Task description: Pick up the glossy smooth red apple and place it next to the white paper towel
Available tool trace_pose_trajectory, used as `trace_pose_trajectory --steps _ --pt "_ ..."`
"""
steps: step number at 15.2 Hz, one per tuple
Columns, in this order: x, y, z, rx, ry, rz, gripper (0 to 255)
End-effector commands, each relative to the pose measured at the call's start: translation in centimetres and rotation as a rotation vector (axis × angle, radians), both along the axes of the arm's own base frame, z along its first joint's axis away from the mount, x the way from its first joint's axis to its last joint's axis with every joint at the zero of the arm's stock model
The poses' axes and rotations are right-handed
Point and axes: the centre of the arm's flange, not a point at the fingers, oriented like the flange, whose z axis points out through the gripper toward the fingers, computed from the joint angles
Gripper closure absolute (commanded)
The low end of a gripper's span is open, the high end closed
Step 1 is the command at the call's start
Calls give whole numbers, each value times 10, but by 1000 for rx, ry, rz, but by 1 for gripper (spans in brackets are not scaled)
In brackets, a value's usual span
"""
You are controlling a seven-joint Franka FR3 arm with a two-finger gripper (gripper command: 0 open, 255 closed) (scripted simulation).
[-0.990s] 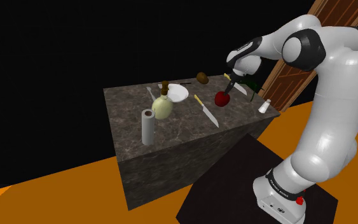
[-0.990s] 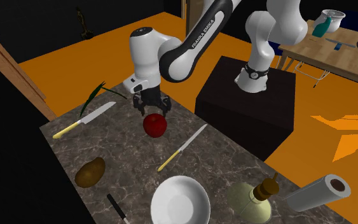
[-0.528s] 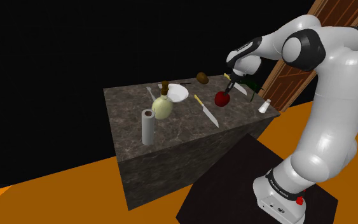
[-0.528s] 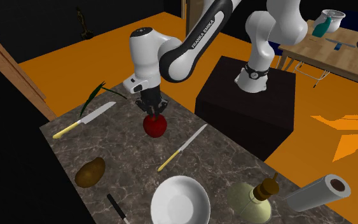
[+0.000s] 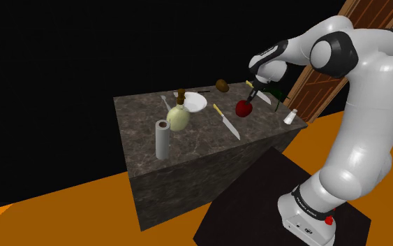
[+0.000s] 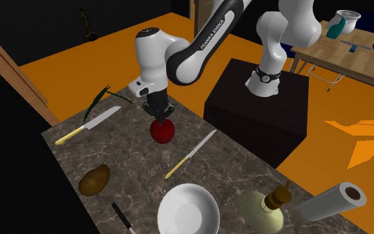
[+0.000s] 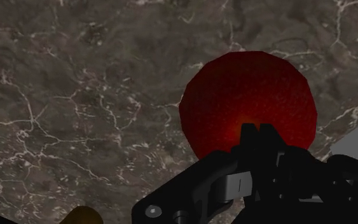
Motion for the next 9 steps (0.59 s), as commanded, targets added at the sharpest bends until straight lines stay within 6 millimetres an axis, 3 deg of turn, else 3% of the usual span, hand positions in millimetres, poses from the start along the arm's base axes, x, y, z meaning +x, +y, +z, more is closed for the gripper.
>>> trace_pose_trajectory --steps 1,9 --pt "0 0 8 0 0 0 255" --pt "0 0 50 0 0 0 255"
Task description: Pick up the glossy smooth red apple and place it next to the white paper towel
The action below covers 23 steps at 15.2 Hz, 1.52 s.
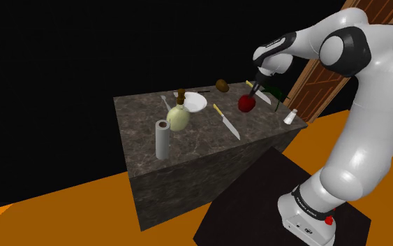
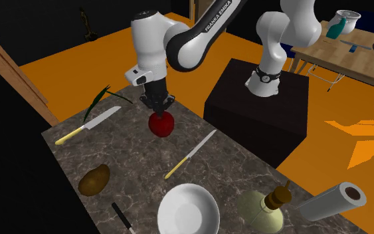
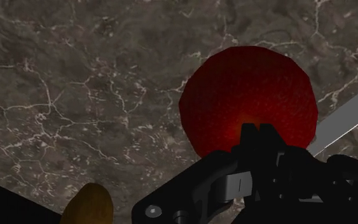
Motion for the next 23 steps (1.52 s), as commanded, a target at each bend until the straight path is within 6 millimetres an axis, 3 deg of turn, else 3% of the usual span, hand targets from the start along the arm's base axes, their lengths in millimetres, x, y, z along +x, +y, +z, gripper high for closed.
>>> trace_pose_trajectory --steps 1,23 --pt "0 -1 10 0 0 0 255" --pt "0 -1 127 0 0 0 255"
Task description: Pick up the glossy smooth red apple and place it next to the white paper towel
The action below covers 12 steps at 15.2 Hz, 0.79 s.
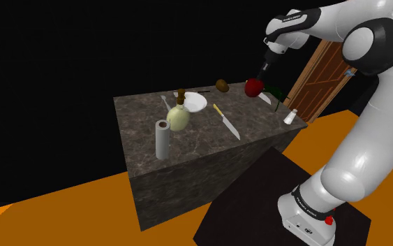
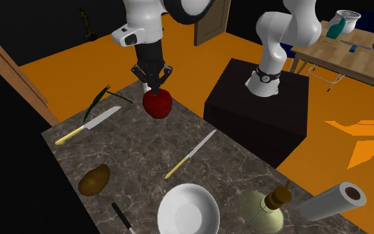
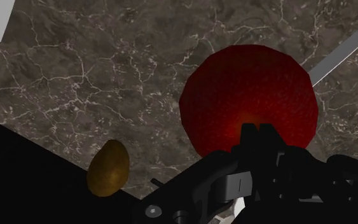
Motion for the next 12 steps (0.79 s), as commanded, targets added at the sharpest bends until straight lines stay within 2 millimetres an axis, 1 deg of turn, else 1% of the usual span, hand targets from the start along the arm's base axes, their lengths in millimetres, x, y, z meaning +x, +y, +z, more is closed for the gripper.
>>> trace_pose_trajectory --steps 1,12 --pt "0 0 11 0 0 0 255" --pt "0 0 69 0 0 0 255"
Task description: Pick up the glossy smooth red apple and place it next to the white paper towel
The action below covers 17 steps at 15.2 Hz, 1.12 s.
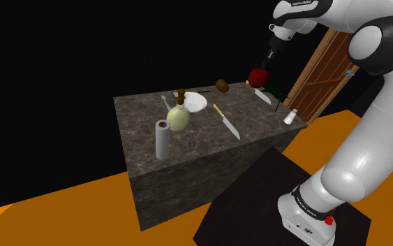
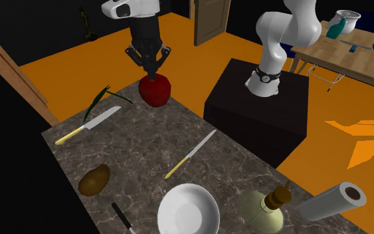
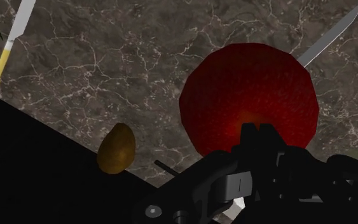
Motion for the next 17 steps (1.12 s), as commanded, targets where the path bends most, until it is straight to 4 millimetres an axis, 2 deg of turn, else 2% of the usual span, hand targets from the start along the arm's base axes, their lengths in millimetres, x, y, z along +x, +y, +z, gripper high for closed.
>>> trace_pose_trajectory --steps 1,9,17 --pt "-1 0 11 0 0 0 255" --pt "-1 0 52 0 0 0 255" --pt "3 106 52 0 0 0 255"
